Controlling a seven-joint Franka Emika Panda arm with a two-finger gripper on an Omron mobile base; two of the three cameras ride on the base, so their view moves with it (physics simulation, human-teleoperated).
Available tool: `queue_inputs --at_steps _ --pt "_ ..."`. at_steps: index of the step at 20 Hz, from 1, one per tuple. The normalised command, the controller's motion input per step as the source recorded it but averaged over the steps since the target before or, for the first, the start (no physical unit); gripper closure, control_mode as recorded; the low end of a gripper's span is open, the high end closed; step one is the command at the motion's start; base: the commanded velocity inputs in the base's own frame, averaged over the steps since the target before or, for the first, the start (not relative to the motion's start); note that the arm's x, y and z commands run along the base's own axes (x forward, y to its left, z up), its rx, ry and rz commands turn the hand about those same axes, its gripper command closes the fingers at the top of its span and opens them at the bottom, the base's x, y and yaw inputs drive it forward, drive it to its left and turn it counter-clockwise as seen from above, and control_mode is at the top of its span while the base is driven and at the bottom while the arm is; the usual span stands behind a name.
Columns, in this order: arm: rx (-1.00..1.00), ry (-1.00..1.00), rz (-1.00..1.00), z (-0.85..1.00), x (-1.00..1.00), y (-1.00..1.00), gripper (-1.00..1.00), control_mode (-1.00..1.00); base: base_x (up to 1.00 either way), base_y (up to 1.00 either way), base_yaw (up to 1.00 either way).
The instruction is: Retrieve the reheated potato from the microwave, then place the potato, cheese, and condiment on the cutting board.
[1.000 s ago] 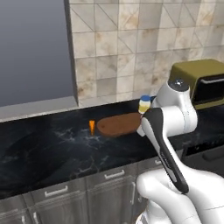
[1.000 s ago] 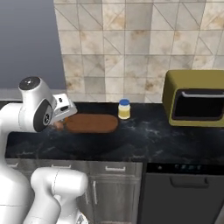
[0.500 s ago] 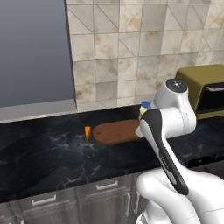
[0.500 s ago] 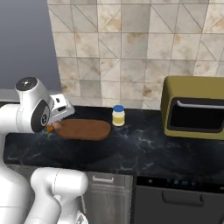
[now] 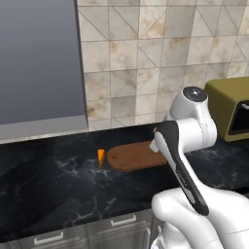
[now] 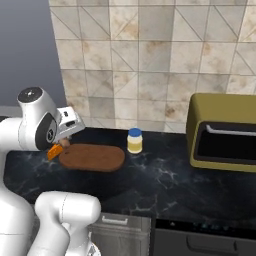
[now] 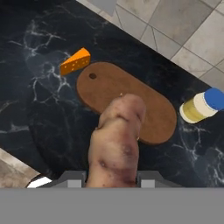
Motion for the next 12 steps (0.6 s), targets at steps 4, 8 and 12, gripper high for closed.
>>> queue_inputs --at_steps 4,8,12 --pt "0.0 0.0 0.0 0.0 0.0 0.0 1.0 1.0 0.51 0.0 0.16" --pt "0.0 0.0 0.0 0.0 0.0 0.0 1.0 1.0 0.07 0.0 0.04" --pt "0.0 0.0 0.0 0.0 0.0 0.0 1.0 1.0 0.0 0.0 0.0"
